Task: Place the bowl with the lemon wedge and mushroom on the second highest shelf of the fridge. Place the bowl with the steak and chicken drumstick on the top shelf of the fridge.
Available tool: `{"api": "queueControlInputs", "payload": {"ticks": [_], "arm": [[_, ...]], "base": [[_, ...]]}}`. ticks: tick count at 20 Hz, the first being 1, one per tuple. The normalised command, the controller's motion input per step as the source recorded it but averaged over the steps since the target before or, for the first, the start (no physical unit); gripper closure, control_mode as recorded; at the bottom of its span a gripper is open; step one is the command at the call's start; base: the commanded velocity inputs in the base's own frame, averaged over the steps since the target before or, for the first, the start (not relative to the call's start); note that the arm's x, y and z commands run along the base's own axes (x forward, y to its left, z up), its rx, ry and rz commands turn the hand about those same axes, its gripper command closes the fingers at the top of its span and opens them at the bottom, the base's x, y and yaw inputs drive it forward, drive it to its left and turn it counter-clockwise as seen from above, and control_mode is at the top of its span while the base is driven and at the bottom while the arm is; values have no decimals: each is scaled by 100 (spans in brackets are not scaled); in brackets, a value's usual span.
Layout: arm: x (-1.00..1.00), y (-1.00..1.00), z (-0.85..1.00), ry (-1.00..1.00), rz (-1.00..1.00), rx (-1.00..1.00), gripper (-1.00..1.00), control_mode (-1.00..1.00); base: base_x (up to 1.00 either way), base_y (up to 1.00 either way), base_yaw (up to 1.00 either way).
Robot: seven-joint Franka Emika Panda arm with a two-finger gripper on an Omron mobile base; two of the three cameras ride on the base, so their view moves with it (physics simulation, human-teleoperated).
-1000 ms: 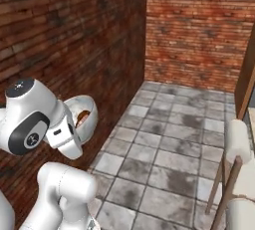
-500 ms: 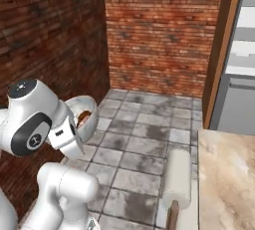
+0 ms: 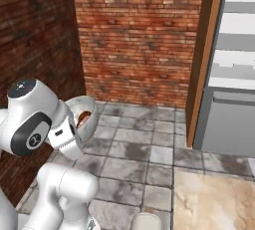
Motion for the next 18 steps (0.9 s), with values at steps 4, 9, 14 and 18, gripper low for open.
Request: {"api": "queueControlInputs", "payload": {"ticks": [4, 9, 14, 18], "arm": [[0, 0, 0, 0, 0, 0, 100, 100], [0, 0, 0, 0, 0, 0, 100, 100], [0, 0, 0, 0, 0, 0, 100, 100], [0, 0, 0, 0, 0, 0, 100, 100]], "base": [[100, -25, -10], [100, -26, -10], [100, -26, -14], [100, -54, -20]]}}
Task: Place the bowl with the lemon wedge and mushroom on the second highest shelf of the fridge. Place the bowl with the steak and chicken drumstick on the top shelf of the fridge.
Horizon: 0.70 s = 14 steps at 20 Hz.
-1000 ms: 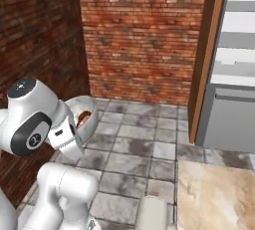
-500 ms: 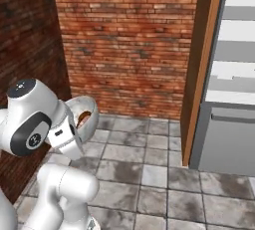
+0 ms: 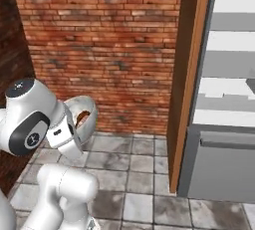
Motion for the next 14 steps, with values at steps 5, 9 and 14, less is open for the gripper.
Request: {"api": "queueControlInputs", "payload": {"ticks": [5, 9, 14], "arm": [[0, 0, 0, 0, 0, 0, 100, 100], [0, 0, 0, 0, 0, 0, 100, 100], [0, 0, 0, 0, 0, 0, 100, 100]], "base": [[99, -96, -29], [93, -100, -31], [87, -100, -25]]}}
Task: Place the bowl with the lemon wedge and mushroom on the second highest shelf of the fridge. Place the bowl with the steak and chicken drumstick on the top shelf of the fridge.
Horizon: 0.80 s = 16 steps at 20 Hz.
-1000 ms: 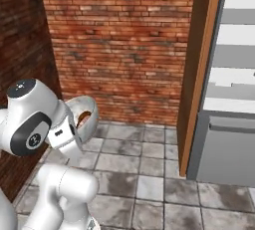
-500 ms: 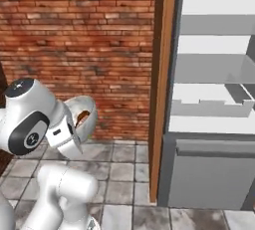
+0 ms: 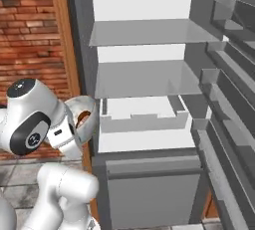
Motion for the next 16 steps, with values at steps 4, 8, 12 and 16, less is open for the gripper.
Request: {"api": "queueControlInputs", "payload": {"ticks": [4, 8, 12, 16], "arm": [[0, 0, 0, 0, 0, 0, 100, 100], [0, 0, 0, 0, 0, 0, 100, 100], [40, -18, 17, -11, 21, 0, 100, -100], [0, -5, 52, -15, 1, 0, 100, -100]], "base": [[91, -88, -4], [94, -32, 20], [0, 0, 0], [0, 0, 0]]}}
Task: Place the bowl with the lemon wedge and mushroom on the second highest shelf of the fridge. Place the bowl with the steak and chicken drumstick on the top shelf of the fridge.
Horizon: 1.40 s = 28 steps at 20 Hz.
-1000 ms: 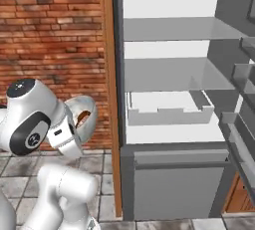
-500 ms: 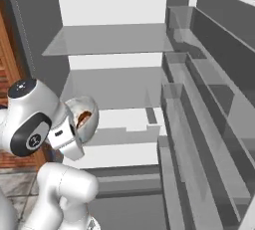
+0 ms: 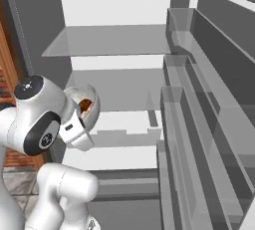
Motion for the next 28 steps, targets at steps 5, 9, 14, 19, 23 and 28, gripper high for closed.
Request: {"api": "queueControlInputs", "payload": {"ticks": [5, 9, 14, 19, 23, 28], "arm": [[0, 0, 64, -16, -14, 7, 100, -100], [4, -5, 79, -10, -7, 23, 100, -100], [0, -7, 48, -1, 0, 41, 100, -100], [21, 0, 48, 0, -7, 20, 100, -100], [82, -2, 33, 0, -10, 1, 100, -100], [100, -4, 13, 0, -3, 0, 100, -100]], "base": [[0, 0, 0], [0, 0, 0], [0, 0, 0], [0, 0, 0], [0, 0, 0], [0, 0, 0]]}}
